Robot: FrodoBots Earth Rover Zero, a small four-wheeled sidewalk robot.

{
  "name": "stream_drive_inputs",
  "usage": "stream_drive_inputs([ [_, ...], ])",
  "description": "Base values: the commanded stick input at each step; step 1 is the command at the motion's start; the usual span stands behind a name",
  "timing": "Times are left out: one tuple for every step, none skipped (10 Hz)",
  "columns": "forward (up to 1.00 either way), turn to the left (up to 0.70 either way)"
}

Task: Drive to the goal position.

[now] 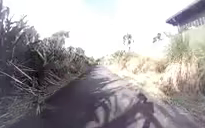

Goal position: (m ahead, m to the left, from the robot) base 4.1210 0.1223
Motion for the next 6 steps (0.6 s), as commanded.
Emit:
stream_drive_inputs([
  [0.70,0.00],
  [0.70,0.00],
  [0.67,0.00],
  [0.28,0.00],
  [0.15,0.00],
  [0.69,0.00],
])
